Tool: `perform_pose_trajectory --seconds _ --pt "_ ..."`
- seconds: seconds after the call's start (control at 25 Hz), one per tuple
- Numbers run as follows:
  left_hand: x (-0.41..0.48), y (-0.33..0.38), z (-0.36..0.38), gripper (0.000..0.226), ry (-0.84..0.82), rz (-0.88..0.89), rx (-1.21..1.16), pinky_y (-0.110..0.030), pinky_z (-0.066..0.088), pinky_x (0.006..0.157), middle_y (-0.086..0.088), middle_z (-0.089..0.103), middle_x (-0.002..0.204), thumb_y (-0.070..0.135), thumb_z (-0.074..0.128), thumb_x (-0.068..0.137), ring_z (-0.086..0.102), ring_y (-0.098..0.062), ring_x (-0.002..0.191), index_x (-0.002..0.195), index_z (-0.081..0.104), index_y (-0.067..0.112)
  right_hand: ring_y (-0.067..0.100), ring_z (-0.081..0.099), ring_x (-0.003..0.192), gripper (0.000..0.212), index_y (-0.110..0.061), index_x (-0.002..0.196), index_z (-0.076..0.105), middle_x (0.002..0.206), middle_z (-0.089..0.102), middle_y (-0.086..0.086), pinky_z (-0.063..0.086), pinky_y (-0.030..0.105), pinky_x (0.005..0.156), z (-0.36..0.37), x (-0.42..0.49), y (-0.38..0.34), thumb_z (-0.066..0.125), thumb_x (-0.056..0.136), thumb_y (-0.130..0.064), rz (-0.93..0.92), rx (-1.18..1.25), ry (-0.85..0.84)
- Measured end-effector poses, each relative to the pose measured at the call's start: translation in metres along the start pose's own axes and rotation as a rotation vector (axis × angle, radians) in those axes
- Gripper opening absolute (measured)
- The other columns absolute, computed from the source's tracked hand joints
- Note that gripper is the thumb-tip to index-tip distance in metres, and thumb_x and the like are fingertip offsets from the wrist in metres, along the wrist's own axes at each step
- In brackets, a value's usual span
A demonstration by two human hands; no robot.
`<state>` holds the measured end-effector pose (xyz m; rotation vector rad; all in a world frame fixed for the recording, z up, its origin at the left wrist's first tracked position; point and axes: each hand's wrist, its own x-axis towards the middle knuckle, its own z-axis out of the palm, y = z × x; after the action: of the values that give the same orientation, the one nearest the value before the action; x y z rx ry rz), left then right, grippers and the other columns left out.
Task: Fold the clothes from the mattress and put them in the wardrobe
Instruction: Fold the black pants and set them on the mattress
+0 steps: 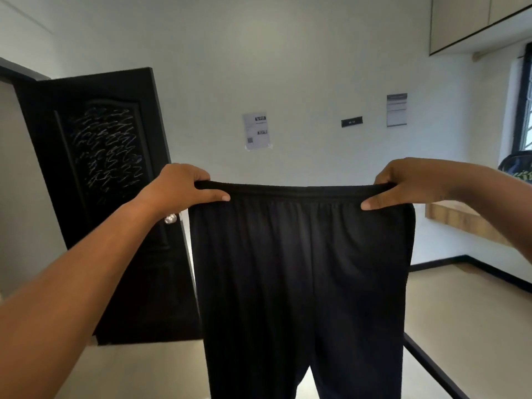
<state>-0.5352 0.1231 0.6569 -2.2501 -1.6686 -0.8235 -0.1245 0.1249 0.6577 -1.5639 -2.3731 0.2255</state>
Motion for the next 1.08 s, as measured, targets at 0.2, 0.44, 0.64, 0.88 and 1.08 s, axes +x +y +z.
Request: perform_pose_trajectory --seconds 0.2,0.44,0.64,0.88,1.08 --pt "0.023 -0.015 -0.027 0.069 0.236 0.150 0.221 -0.036 0.037 0.075 0.002 0.049 0.062 0.081 0.055 0.075 0.049 -0.019 0.060 0.058 0.049 0.015 0.004 0.056 0.079 0.048 -0.025 0.070 0.069 0.094 0.059 -0.010 0.040 0.025 0.071 -0.034 0.019 -0.011 0.062 0.074 -0.072 -0.189 -0.343 0.334" --pt "0.030 -0.026 -0.054 0.068 0.339 0.168 0.225 -0.035 0.043 0.069 -0.004 0.051 0.073 0.072 0.060 0.075 0.049 -0.022 0.068 0.063 0.056 0.005 0.014 0.059 0.073 0.057 -0.017 0.079 0.073 0.076 0.067 -0.002 0.051 0.035 0.070 -0.060 0.024 -0.011 0.062 0.077 -0.073 -0.096 -0.385 0.544" --pt "0.030 -0.016 -0.056 0.054 0.301 -0.156 -0.167 -0.031 0.049 0.064 -0.009 0.060 0.082 0.057 0.072 0.085 0.060 -0.021 0.073 0.080 0.059 0.004 0.015 0.073 0.070 0.041 -0.006 0.080 0.073 0.077 0.075 0.008 0.053 0.024 0.061 -0.068 0.027 -0.012 0.078 0.084 -0.046 0.013 0.302 0.577" --pt "0.033 0.009 -0.036 0.025 0.085 -0.489 -0.892 -0.043 0.063 0.080 -0.018 0.072 0.109 0.023 0.071 0.096 0.073 -0.027 0.097 0.109 0.060 0.004 0.020 0.070 0.083 0.024 -0.005 0.099 0.066 0.100 0.072 0.014 0.057 0.029 0.068 -0.045 0.042 -0.019 0.081 0.086 -0.019 0.181 0.795 0.393" --pt "0.043 0.068 -0.027 0.023 0.066 -0.504 -0.894 -0.043 0.060 0.093 -0.017 0.073 0.110 0.014 0.075 0.092 0.072 -0.028 0.101 0.109 0.065 0.001 0.023 0.068 0.096 0.014 -0.010 0.104 0.068 0.105 0.070 0.012 0.060 0.035 0.082 -0.029 0.049 -0.068 0.074 0.091 -0.009 0.094 0.839 0.343"
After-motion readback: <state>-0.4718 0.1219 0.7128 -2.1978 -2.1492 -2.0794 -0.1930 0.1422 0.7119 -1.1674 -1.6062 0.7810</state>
